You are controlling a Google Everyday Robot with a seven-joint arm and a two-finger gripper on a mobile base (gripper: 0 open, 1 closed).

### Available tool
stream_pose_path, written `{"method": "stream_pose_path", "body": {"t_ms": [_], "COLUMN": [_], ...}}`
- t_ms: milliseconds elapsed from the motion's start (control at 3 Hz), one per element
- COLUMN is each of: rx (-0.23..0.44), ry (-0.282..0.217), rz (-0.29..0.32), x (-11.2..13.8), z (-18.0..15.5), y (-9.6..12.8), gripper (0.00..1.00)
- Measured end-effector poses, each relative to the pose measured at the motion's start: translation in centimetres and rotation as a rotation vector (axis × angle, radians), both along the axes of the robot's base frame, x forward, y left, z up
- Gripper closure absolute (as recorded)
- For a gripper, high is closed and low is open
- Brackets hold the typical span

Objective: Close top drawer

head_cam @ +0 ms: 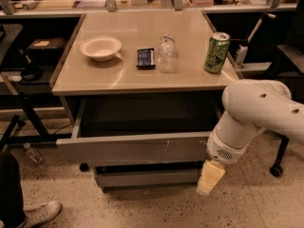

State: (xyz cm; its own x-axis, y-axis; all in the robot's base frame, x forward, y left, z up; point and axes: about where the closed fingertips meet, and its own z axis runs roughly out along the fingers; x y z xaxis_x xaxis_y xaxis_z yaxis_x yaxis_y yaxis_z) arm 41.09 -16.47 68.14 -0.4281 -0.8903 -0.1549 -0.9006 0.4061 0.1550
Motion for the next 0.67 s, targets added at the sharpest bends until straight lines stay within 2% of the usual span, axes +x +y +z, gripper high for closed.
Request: {"method": "stream_pose_path", "body": {"t_ms": [667], "rx": [0.0], "ry": [0.0], "rz": [0.0], "x": [0.0], "z": [0.0], "y": [0.0], "gripper": [0.69]}}
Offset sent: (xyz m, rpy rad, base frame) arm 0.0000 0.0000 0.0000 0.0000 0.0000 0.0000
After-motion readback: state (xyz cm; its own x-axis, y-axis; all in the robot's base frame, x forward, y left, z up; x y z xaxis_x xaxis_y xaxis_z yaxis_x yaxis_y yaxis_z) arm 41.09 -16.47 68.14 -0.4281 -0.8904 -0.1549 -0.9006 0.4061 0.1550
